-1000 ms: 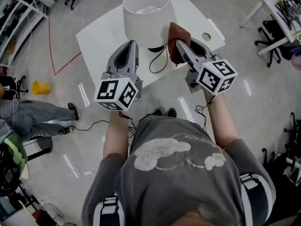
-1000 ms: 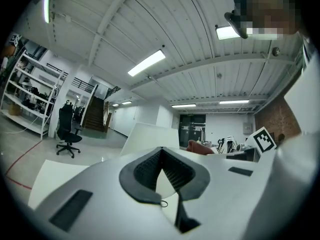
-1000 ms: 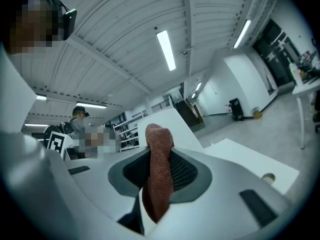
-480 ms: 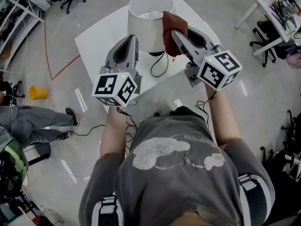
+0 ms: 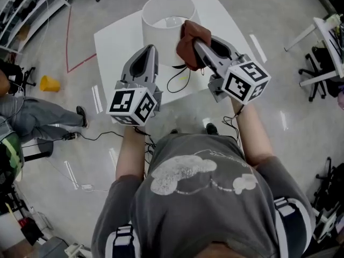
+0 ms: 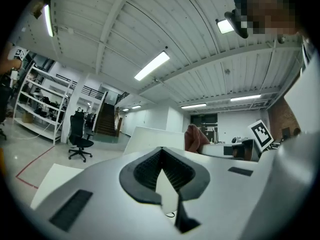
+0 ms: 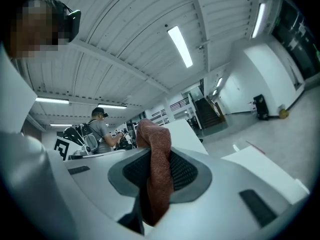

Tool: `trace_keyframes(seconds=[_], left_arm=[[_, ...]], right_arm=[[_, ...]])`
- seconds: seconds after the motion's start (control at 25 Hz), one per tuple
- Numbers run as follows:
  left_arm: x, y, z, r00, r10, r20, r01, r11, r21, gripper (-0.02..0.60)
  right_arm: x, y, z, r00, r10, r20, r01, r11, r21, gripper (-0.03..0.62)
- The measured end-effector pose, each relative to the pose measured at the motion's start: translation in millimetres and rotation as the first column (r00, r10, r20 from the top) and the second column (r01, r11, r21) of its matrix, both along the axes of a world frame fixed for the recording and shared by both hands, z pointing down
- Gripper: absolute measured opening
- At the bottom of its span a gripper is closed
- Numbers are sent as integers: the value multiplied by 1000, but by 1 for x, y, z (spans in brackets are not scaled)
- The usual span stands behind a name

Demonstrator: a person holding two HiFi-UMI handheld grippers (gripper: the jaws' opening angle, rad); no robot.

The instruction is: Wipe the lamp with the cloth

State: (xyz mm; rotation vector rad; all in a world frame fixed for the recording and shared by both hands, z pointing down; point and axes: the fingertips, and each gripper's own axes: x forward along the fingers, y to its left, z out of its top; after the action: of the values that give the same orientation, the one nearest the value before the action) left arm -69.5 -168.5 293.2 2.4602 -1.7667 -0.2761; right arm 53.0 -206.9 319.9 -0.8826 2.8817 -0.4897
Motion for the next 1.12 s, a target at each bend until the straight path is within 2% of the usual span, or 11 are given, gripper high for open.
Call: trace_keyframes(seconds=[0.2,0.4,0.6,0.92,1.12], left_arm=[[12,7,9,991,-131,10,131,991,-25,6],[51,1,-4,974,-228,1,228,972,-55,6],[54,17,35,955,-295,9,295,950,-99,6],[63,43,69,938,-345,1,341,926,-160,6],[58,44,78,953,-304,-10,298,939,-174,6]], right_arm=[[3,-10,20,992,-125,22,126,990,-57,86],[30,-26,19,972,-233,-12,230,966,-120,86],[24,-18,55,951,-307,-37,298,942,-153,86],[31,-15,93,942,-328,-73,308,930,-199,87],[36,-16,117,956,-272,-110,242,943,-231,87]])
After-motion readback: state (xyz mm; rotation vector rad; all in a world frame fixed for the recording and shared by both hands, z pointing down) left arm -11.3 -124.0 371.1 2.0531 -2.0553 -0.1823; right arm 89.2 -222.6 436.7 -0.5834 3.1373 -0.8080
